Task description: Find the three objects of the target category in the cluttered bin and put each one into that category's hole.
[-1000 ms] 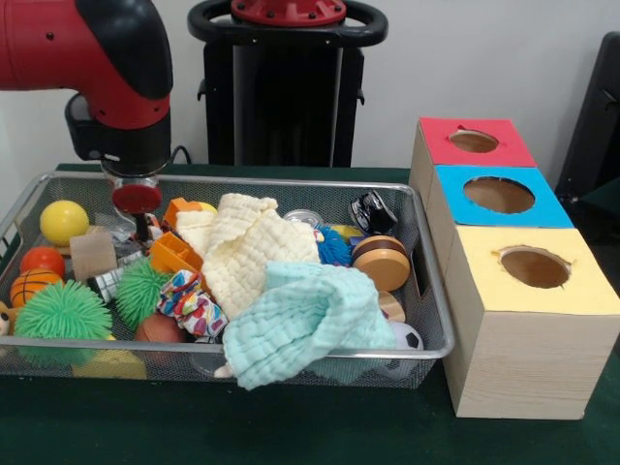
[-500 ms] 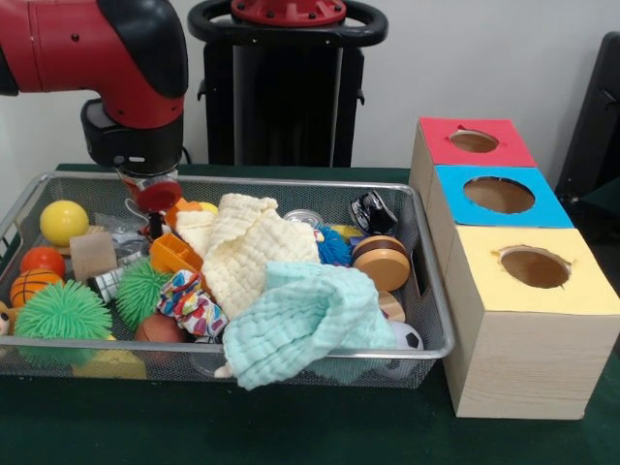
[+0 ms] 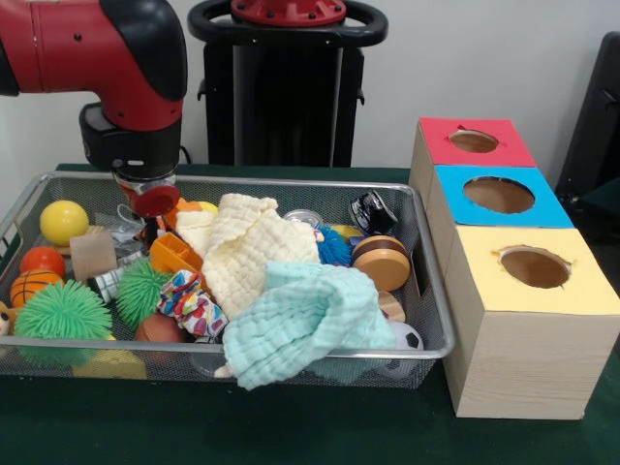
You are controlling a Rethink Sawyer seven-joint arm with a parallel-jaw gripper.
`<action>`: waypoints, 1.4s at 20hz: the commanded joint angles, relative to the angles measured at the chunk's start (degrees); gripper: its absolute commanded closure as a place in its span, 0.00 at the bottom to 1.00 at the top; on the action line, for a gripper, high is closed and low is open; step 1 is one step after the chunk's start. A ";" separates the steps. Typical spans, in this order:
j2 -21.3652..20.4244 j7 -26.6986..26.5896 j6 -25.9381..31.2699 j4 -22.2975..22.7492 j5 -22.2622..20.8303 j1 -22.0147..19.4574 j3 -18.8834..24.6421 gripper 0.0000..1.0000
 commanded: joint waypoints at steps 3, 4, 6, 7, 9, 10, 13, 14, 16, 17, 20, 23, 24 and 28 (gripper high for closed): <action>1.22 -9.50 -4.80 2.90 -3.89 1.52 -0.07 0.00; 1.12 -9.26 -5.02 2.91 -4.22 1.70 -0.26 0.00; 1.10 -9.79 -4.92 2.76 -4.04 1.63 -0.27 0.00; 1.02 -9.98 -4.86 2.75 -3.96 1.64 -0.28 0.00; 0.56 -10.23 -4.17 2.76 -3.66 1.96 -0.39 0.00; 0.28 -10.23 -3.95 2.87 -3.58 2.14 -0.40 0.00; -0.29 -10.58 -3.83 3.37 -3.22 2.08 -0.07 0.00; -0.41 -10.81 -3.98 3.50 -3.12 1.91 0.12 0.00; -0.70 -11.55 -3.94 3.62 -3.06 1.73 0.35 0.00; -0.75 -11.96 -3.95 3.51 -2.99 1.58 0.51 0.00; -1.21 -13.03 -3.79 3.53 -3.08 1.43 0.74 0.00; -0.96 -13.32 -4.87 2.99 -3.71 1.08 0.95 0.00; -0.68 -13.13 -5.37 2.67 -3.93 0.98 0.97 0.00; 0.97 -12.25 -7.45 1.07 -4.73 0.48 0.99 0.00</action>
